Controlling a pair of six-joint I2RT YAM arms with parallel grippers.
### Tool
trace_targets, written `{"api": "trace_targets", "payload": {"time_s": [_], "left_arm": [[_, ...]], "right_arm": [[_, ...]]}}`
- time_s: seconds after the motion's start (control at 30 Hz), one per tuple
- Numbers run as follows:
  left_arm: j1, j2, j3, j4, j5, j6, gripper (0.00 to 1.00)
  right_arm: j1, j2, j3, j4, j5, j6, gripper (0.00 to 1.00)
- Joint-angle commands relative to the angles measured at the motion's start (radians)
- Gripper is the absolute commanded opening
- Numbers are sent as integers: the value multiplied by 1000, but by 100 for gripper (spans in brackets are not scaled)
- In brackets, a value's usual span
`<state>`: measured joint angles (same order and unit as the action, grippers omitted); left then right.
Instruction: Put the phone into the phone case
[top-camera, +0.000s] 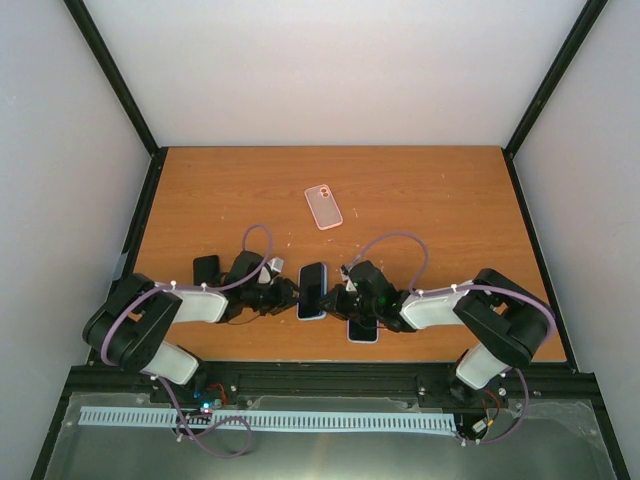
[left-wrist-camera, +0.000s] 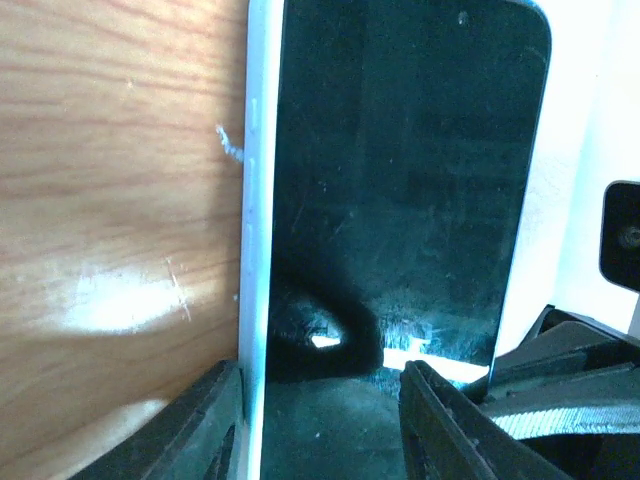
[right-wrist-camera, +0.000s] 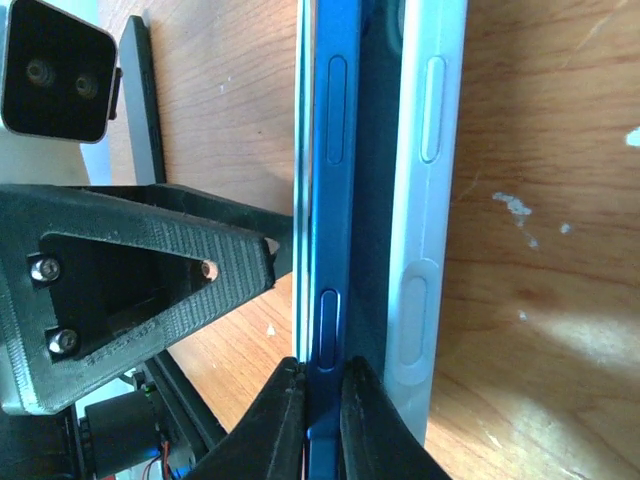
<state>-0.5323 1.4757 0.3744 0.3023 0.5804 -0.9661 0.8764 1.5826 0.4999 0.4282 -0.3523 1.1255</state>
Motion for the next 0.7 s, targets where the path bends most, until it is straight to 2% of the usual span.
{"api": "trace_targets", "payload": {"time_s": [0.0,0.23,0.37,0.53,0.67], "left_arm": [[-29,-30,-3,-20,74,-20,44],[-29,-68,18,-87,18,-13,44],[-28,-75,41,-123,-20,-4,45],[-9,-71,65,-158,-47,24,45],[5,-65,72,-138,-34,32,45]], "right_arm": [[3,24,1,-125,48,-40,10],[2,-68,38,-285,105,-96,24],[1,-110,66,-385,140,-125,29],[-1,-168,78,-451,194,-142,33],[-11,-178,91,-468,213,-162,31]]}}
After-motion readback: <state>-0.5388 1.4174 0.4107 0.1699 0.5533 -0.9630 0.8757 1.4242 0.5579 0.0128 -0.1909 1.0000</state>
